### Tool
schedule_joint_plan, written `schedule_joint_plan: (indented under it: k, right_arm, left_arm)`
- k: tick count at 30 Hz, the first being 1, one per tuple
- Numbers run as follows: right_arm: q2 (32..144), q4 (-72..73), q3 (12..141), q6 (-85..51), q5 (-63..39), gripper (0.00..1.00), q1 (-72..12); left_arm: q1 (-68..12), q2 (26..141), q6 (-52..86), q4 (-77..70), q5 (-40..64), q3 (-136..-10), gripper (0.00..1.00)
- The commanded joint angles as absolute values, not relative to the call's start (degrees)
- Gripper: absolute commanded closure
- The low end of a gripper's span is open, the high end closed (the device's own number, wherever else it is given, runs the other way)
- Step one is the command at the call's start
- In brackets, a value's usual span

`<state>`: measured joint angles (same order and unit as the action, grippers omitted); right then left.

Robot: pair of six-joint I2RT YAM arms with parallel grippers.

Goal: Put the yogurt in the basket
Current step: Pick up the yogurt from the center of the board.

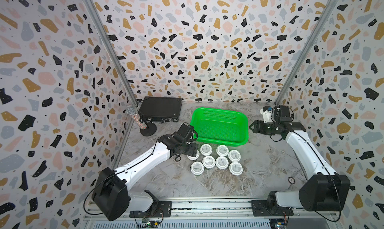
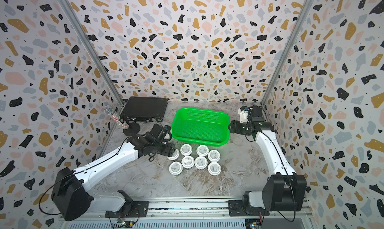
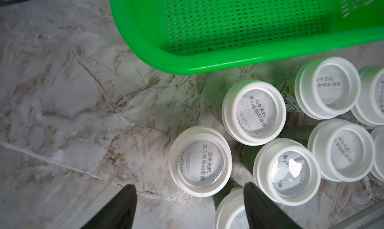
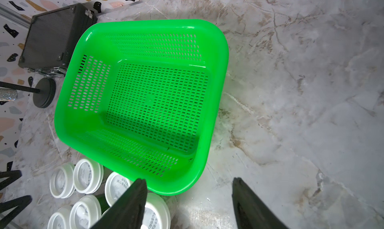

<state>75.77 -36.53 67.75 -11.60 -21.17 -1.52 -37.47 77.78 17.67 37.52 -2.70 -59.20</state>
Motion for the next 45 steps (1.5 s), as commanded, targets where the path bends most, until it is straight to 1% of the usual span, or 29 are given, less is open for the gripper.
schedule_joint_plan:
  k: [1,3,8,24,26,30,32,37,40,45]
  right_arm:
    - [73.07,-37.12,67.25,-12.67,-22.5,0.3,-1.78]
    - [72.8,-37.48,67.24,-12.57,-22.49,0.3,-1.78]
    - [73.09,-37.17,67.19,-13.0,-22.82,0.3,-1.81]
    - [73.37,-35.64,66.31,-13.99,-23.98,0.3,-1.76]
    - [73.48,-35.54,66.26,-14.06,-24.17,0.3,-1.76]
    - [73.58,-35.37,66.03,-14.24,-24.35,0.3,-1.79]
    - [73.57,-35.36,65.89,-14.15,-24.31,0.3,-1.8]
    - [73.65,-35.23,65.75,-14.15,-24.17,0.3,-1.8]
    - [73.83,-35.22,65.61,-14.15,-24.02,0.3,-1.76]
    - [73.83,-35.18,65.53,-14.15,-23.85,0.3,-1.79]
  left_arm:
    - [-38.48,79.14,16.04,37.48,-3.94,-58.46,0.13]
    - [-38.8,79.71,15.91,36.39,-3.32,-58.02,0.1]
    - [-39.97,82.27,15.91,35.78,-3.96,-57.84,0.08]
    - [-40.17,88.75,16.41,33.28,-5.19,-58.27,0.09]
    - [-40.17,89.49,16.48,32.99,-5.36,-58.51,0.1]
    - [-40.25,90.04,16.71,33.27,-5.32,-59.1,0.17]
    - [-40.25,89.68,16.79,33.53,-5.62,-59.15,0.21]
    - [-40.25,87.51,16.7,34.48,-6.33,-59.19,0.26]
    - [-40.25,85.7,16.45,35.48,-6.68,-59.56,0.28]
    - [-40.25,82.42,16.02,38.59,-8.05,-61.02,0.28]
